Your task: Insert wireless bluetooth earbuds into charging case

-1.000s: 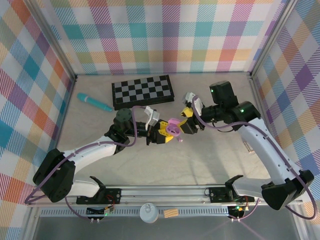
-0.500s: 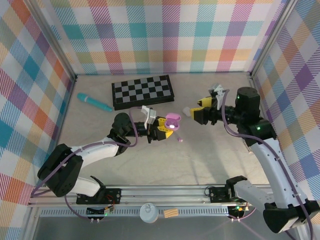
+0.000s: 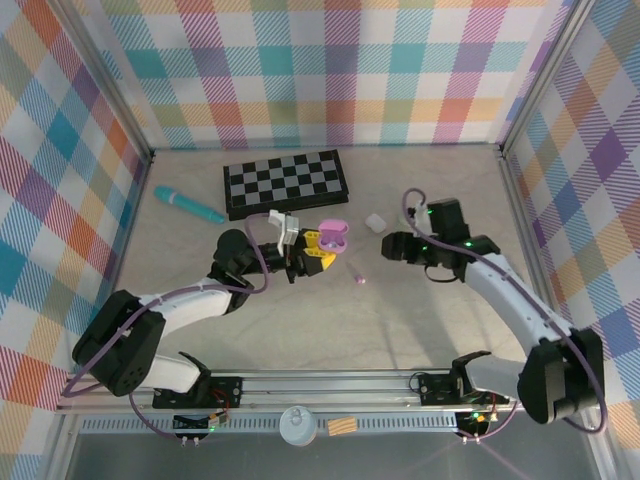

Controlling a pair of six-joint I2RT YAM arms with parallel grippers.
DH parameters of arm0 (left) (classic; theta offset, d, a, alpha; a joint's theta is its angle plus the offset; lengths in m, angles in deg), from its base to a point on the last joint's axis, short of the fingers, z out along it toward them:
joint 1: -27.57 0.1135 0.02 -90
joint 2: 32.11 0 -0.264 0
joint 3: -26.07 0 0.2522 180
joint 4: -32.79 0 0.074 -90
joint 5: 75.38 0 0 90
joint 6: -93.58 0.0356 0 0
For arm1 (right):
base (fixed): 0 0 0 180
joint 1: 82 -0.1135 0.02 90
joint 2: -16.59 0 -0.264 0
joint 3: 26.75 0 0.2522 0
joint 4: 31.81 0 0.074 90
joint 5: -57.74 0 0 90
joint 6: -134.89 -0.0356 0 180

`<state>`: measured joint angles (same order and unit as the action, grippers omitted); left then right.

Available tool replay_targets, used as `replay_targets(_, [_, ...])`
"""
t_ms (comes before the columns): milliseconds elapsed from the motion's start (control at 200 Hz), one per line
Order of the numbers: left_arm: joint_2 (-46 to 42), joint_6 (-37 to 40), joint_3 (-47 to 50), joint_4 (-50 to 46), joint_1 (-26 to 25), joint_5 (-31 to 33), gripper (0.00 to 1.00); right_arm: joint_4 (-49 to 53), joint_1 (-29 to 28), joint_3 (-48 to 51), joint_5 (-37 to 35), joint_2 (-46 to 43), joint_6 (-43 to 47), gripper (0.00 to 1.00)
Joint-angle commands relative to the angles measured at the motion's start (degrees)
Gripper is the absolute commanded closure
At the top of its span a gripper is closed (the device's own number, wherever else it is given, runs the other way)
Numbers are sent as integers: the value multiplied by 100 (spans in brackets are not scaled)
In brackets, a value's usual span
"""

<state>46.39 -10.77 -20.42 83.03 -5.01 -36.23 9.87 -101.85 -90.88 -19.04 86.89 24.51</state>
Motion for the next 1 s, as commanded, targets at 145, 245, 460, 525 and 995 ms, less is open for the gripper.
replay_targets(145, [-618, 261, 209, -376, 111, 19, 74, 499, -1209, -633, -1346, 1552, -437, 45])
replay_targets(245, [-958, 472, 299, -857, 126, 87, 74, 696, -1442, -966, -1688, 2067, -520, 47])
replay_targets(460, [-1705, 958, 399, -1990, 144, 321, 74, 1033, -1700, -1481, -2236, 2804, -497, 49])
replay_targets(525, [-1828, 1012, 407, -2225, 185, 364, 74, 1031, -1762, -1535, -2325, 2939, -474, 49])
replay_targets(995, [-2084, 626, 779, -1731, 1031, 607, 74, 1352, -2404, -1810, -3279, 3387, -323, 49])
